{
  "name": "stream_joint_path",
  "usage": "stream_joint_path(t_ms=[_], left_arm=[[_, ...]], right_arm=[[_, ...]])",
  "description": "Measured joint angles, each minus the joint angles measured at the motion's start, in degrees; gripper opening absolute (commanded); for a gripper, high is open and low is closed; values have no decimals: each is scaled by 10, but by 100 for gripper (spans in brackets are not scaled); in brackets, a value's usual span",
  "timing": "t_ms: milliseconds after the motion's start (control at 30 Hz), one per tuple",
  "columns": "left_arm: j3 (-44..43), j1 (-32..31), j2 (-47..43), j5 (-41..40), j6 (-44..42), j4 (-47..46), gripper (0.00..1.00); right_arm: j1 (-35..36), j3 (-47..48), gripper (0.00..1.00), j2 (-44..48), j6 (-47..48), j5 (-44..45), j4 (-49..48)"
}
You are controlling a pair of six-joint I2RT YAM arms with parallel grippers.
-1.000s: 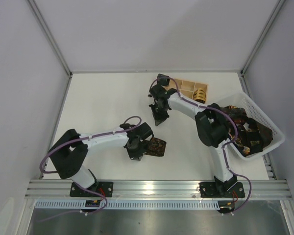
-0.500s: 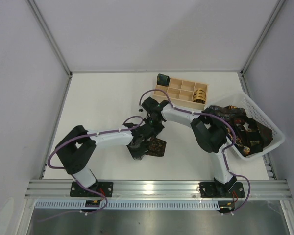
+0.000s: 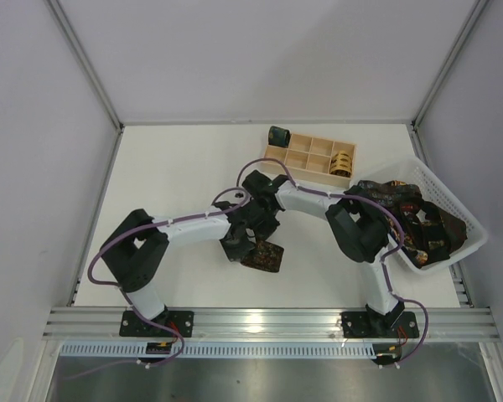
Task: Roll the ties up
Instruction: Roll the tie, then place the rolled tie into the container
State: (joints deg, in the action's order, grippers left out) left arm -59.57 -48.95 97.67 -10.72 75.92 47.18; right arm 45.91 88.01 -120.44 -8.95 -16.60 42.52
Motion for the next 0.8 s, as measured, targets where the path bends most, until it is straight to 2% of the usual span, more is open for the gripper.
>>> stream_joint_path(t_ms=[200, 400, 500, 533, 667, 733, 767, 800], left_arm=[[5, -1, -8, 7, -9, -5, 0], [32, -2, -86, 8, -16, 2, 1], [35, -2, -129, 17, -54, -16, 1], [37, -2, -142, 25, -73, -31, 4], [50, 6, -173, 117, -150, -139, 4], [53, 12, -169, 171, -175, -189, 6], [53, 15, -166, 194, -186, -207, 6], [53, 17, -161, 217, -196, -226, 6]], right_arm=[[-46, 44, 0, -22, -8, -11, 20], [-120, 71, 0, -24, -43, -49, 14], [-144, 56, 0, -16, -65, -66, 8], [-152, 43, 3, -6, -72, -71, 4], [-187, -11, 16, 67, -97, -96, 11], [-210, -36, 27, 118, -109, -105, 20], [-222, -53, 32, 146, -112, -110, 18], [-230, -69, 50, 169, -118, -114, 17]])
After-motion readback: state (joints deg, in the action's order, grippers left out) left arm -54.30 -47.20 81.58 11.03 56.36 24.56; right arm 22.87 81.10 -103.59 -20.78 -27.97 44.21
